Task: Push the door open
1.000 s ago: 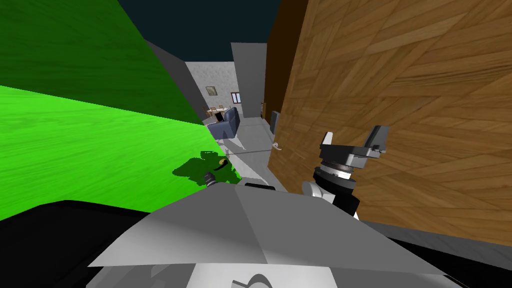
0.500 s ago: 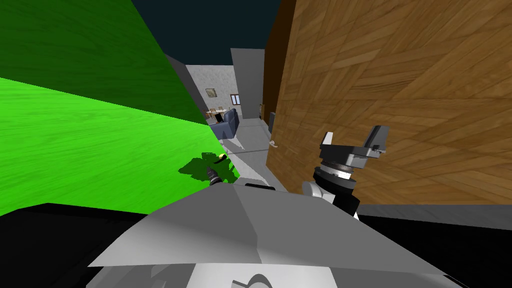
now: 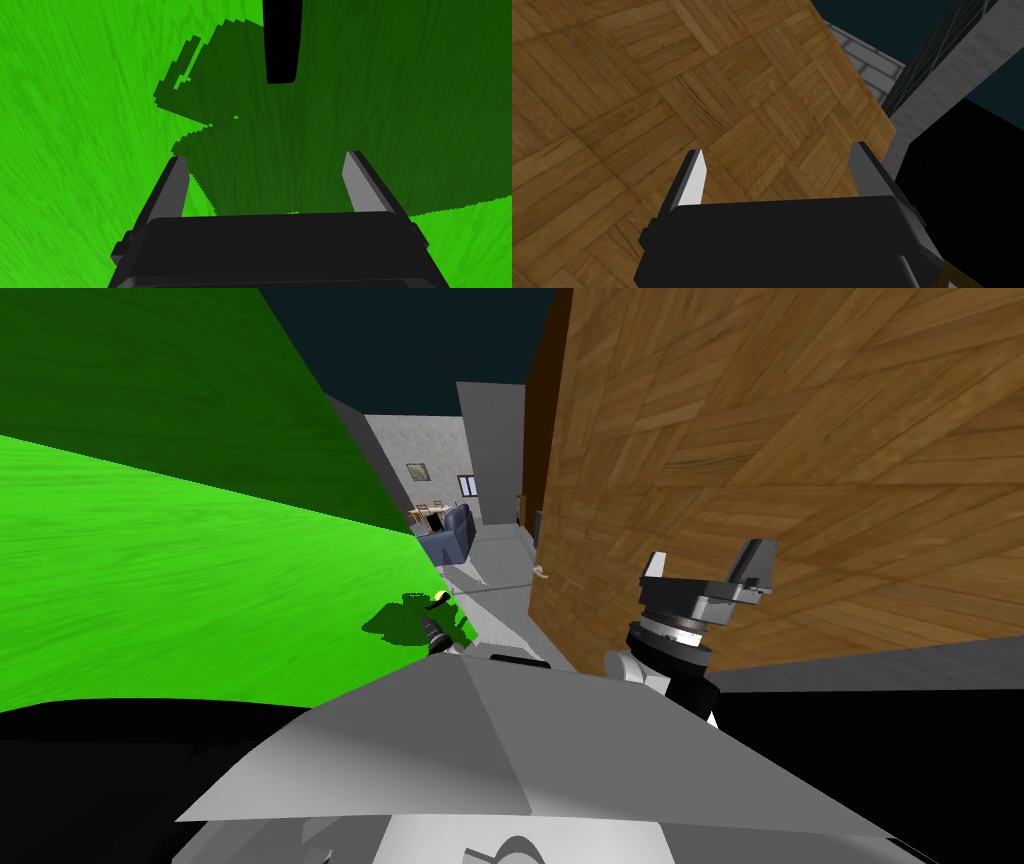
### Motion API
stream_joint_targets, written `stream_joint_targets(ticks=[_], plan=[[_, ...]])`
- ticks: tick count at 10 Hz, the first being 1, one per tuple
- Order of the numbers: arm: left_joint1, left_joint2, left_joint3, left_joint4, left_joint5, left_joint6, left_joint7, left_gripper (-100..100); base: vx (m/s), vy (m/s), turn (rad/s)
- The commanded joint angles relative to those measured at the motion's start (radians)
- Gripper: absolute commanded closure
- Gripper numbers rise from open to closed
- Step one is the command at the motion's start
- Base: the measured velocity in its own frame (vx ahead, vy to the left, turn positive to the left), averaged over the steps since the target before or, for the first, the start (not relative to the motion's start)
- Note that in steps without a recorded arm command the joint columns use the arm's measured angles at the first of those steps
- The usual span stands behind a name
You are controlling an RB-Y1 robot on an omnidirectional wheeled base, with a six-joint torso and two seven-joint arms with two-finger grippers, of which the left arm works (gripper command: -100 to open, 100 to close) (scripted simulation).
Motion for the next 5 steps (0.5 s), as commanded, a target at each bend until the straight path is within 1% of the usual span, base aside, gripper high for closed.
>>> stream_joint_targets(ticks=[1, 3, 5], plan=[[-0.035, -0.009, -0.006, 0.027, 0.025, -0.019, -0.034, -100, -0.095, -0.078, -0.031], [-0.078, -0.021, -0.012, 0.062, 0.053, -0.04, -0.07, -100, -0.088, -0.074, -0.031], [-0.116, -0.035, -0.018, 0.092, 0.078, -0.057, -0.101, -100, -0.061, -0.094, -0.027]])
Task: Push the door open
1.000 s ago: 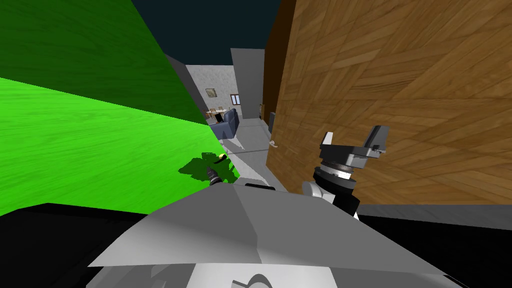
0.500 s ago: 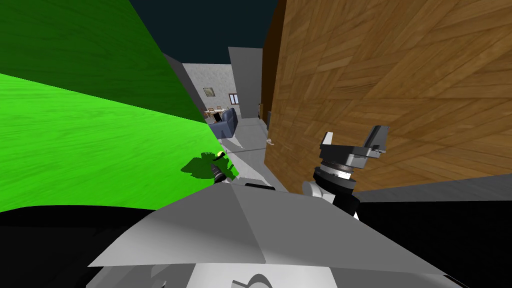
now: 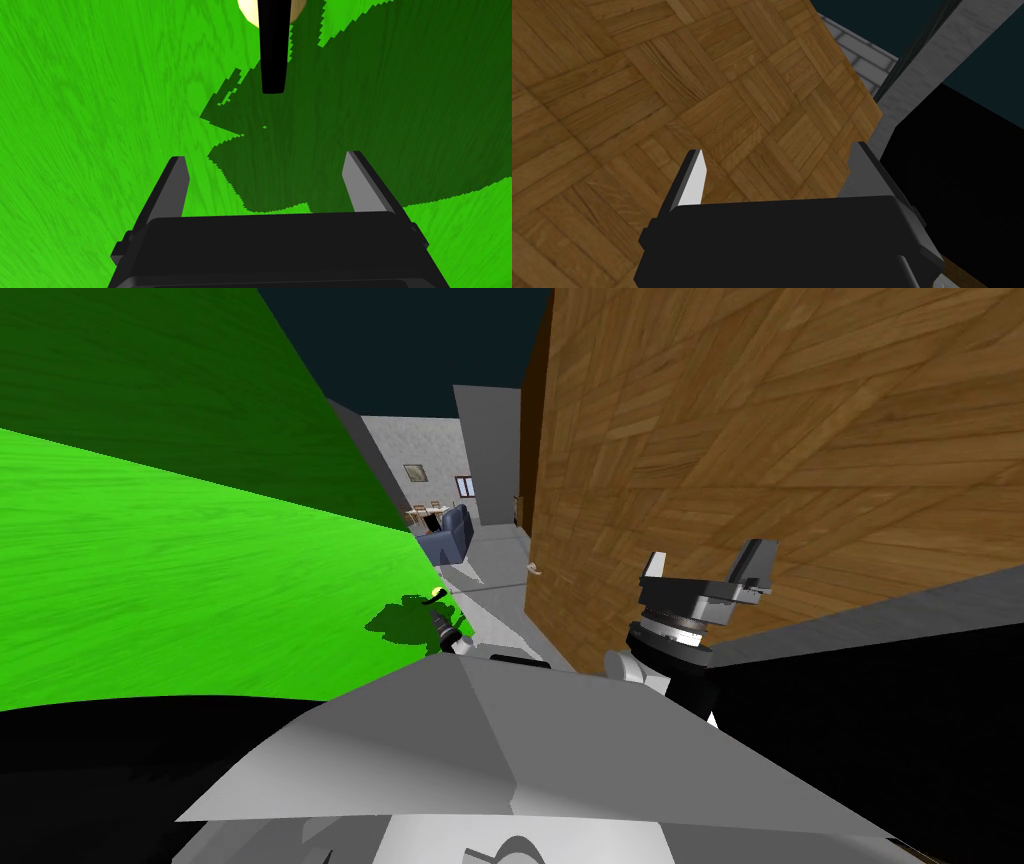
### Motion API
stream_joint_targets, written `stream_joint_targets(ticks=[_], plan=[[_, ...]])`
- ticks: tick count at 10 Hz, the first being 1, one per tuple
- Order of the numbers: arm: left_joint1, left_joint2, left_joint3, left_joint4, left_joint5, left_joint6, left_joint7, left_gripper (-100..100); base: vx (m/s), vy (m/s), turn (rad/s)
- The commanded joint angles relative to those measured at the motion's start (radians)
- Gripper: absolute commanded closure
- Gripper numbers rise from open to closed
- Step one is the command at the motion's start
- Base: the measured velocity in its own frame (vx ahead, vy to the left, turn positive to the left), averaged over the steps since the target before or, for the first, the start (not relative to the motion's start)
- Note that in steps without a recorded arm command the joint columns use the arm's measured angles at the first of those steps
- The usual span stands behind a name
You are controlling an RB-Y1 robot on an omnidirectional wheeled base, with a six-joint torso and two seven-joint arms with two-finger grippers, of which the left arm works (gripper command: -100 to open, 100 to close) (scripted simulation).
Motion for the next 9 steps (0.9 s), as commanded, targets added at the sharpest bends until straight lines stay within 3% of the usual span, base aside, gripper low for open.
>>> stream_joint_targets(ticks=[1, 3, 5, 6, 9], plan=[[-0.028, -0.01, -0.004, 0.022, 0.019, -0.012, -0.025, -100, -0.04, -0.079, -0.025], [-0.063, -0.028, -0.009, 0.05, 0.042, -0.029, -0.054, -100, -0.05, -0.083, -0.031], [-0.061, -0.031, -0.01, 0.047, 0.042, -0.028, -0.056, -100, -0.01, -0.057, -0.001], [-0.062, -0.002, -0.009, 0.053, 0.043, -0.028, -0.052, -100, 0.031, 0.065, 0.009], [-0.06, 0.042, -0.006, 0.059, 0.042, -0.023, -0.039, -100, 0.113, 0.208, -0.007]])
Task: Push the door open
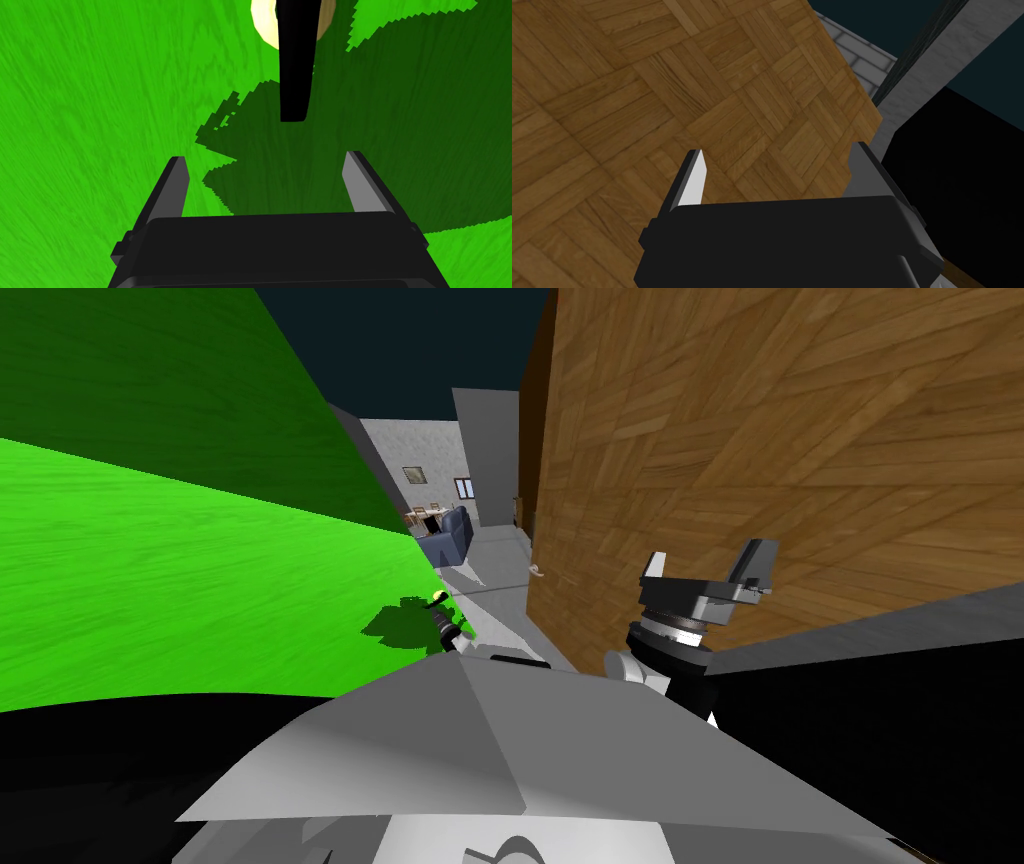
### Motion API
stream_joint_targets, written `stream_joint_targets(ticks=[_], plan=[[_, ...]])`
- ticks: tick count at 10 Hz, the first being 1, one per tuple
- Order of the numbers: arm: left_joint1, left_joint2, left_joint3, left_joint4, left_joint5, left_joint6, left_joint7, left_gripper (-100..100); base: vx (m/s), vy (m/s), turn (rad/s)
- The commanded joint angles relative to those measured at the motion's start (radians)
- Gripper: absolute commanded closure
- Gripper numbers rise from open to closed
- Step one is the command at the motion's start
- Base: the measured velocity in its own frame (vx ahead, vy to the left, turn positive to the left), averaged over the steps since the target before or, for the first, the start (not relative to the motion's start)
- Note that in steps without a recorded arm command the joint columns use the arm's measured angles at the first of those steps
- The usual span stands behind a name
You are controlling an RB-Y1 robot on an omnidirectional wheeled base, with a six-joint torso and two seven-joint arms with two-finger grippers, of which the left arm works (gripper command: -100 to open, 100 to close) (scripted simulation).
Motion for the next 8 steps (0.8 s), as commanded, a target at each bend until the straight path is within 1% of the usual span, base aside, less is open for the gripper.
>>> stream_joint_targets(ticks=[1, 2, 3, 5, 6, 7, 8], plan=[[0.0, 0.01, 0.001, 0.005, -0.001, 0.0, 0.006, -100, 0.14, 0.198, -0.004], [0.0, 0.013, 0.002, 0.008, -0.001, 0.002, 0.011, -100, 0.17, 0.171, -0.006], [0.001, 0.01, 0.003, 0.01, -0.002, 0.003, 0.015, -100, 0.166, 0.143, -0.01], [0.002, -0.006, 0.005, 0.014, -0.002, 0.006, 0.023, -100, 0.173, 0.15, -0.008], [0.003, -0.022, 0.006, 0.015, -0.003, 0.008, 0.026, -100, 0.162, 0.116, -0.006], [-0.008, -0.005, 0.004, 0.042, -0.004, -0.004, 0.034, -100, 0.063, 0.051, -0.007], [-0.008, -0.005, 0.004, 0.042, -0.004, -0.004, 0.034, 100, -0.006, -0.006, 0.004]])
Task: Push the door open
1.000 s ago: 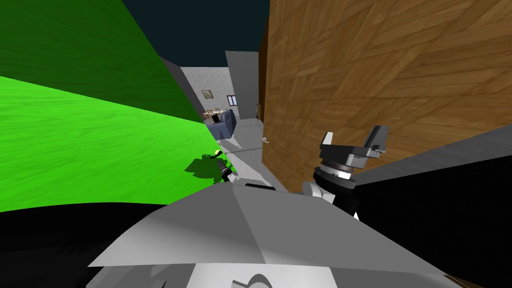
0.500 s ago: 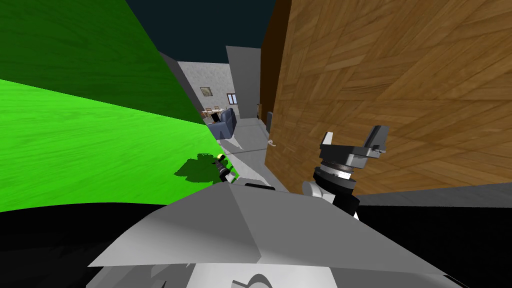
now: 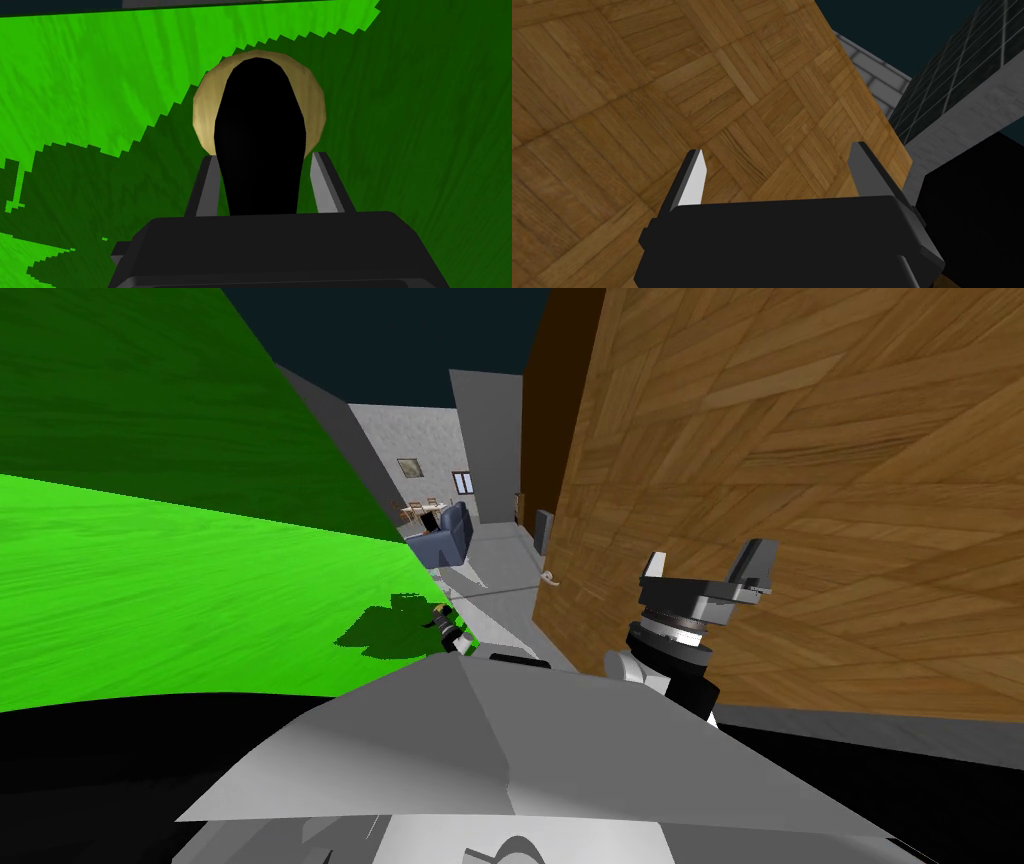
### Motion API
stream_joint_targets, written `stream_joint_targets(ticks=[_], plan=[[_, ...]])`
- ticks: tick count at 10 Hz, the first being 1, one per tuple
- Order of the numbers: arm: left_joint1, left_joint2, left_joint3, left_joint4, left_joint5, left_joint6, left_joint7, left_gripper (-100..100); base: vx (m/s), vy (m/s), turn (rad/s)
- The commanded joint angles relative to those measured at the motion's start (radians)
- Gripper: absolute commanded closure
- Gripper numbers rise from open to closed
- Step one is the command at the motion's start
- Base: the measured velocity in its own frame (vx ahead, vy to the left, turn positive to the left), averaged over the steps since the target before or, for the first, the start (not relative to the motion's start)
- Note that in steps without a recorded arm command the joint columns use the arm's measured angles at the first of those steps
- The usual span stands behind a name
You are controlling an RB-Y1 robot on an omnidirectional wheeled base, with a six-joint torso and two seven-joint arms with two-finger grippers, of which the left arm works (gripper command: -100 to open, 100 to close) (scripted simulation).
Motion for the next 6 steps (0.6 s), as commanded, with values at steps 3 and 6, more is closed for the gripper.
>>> stream_joint_targets(ticks=[3, 6], plan=[[0.001, 0.0, 0.0, -0.001, 0.0, 0.001, -0.001, 100, -0.02, -0.018, -0.003], [-0.002, 0.009, 0.019, -0.002, 0.025, -0.014, -0.022, 100, 0.023, 0.023, -0.004]])
